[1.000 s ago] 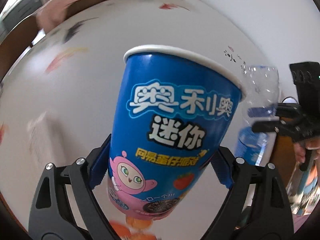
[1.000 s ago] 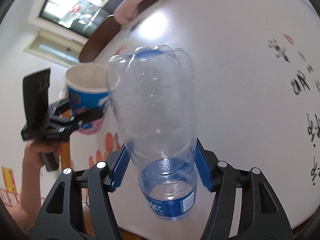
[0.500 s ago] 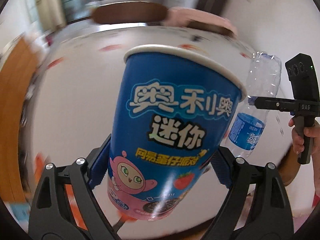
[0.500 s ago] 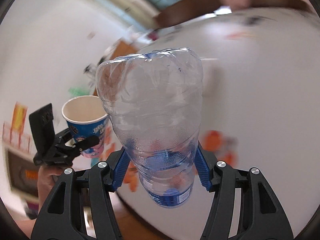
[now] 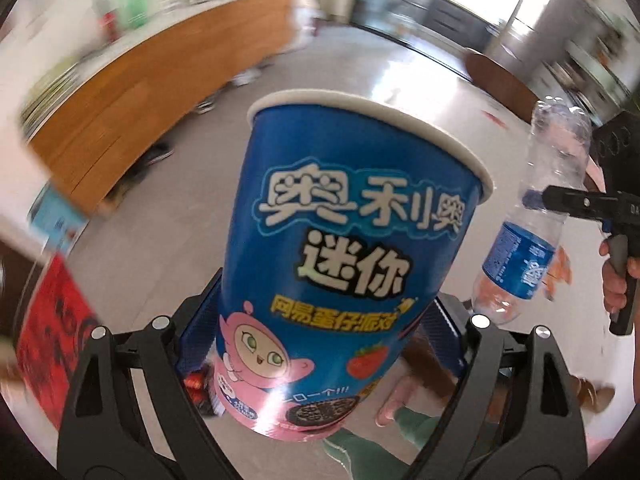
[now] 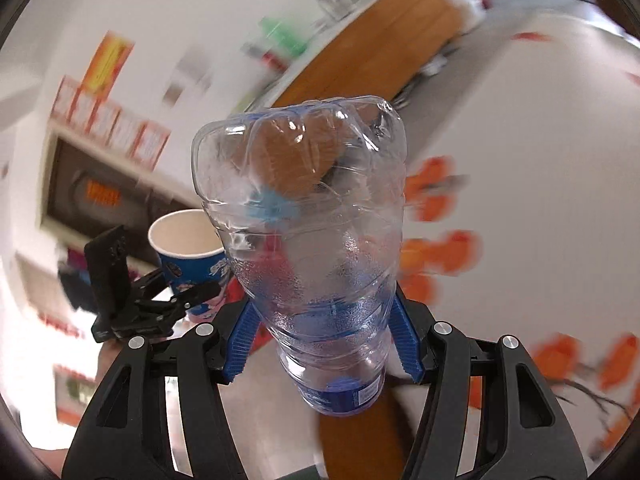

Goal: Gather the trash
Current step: 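Lift the snack cup and water bottle and carry them over the bin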

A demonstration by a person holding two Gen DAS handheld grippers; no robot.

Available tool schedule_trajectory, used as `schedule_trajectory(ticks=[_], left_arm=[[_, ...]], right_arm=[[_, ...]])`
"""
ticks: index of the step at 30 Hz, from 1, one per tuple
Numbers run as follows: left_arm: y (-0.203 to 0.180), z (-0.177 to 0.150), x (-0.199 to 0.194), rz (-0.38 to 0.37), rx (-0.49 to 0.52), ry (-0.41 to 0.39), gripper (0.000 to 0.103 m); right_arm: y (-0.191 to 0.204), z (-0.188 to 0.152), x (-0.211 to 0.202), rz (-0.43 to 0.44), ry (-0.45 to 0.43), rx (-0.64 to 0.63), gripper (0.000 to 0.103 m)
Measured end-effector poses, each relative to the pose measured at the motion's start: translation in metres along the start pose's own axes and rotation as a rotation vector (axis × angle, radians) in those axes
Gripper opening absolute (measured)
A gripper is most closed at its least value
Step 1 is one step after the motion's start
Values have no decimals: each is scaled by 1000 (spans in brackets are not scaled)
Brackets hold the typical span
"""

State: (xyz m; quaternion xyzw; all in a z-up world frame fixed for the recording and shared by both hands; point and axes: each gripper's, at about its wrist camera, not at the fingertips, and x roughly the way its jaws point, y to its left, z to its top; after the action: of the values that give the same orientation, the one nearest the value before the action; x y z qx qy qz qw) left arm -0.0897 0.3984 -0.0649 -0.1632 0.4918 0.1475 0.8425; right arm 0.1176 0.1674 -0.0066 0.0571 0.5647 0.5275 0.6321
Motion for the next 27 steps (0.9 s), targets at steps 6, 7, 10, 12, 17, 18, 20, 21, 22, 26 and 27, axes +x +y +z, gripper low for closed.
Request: schedule_trajectory(ticks=[6,7,10,12,17,18,20,21,22,26,27], left_arm=[[115,-55,-21,92,-221,-20,85],[132,-64,-21,104,-257,-19,85],[183,-103,-17,134,-375,-12,85],[214,-129,-10,146,-449,0,85],[283,-201,37,158,-611,61,85],[297,-222,55,158,-646,74,85],[317,-249,77,155,-688,88,85],[328,-266,96,153,-722,104,85],[339,-284,116,148,-746,122,85],[366,-342,180,140,-801,156,85],[371,-357,201,137,-814,171,85]], right_arm=[[91,3,134,70,185,-118,60],[104,1,159,79,222,-132,60],[134,-3,228,103,312,-160,60],[147,-8,264,115,354,-168,60],[169,-46,385,122,485,-195,60],[169,-55,407,119,503,-201,60],[165,-78,463,106,550,-216,60],[163,-84,481,99,565,-222,60],[158,-98,510,86,588,-230,60],[134,-151,607,24,682,-289,60],[126,-163,622,19,696,-298,60]])
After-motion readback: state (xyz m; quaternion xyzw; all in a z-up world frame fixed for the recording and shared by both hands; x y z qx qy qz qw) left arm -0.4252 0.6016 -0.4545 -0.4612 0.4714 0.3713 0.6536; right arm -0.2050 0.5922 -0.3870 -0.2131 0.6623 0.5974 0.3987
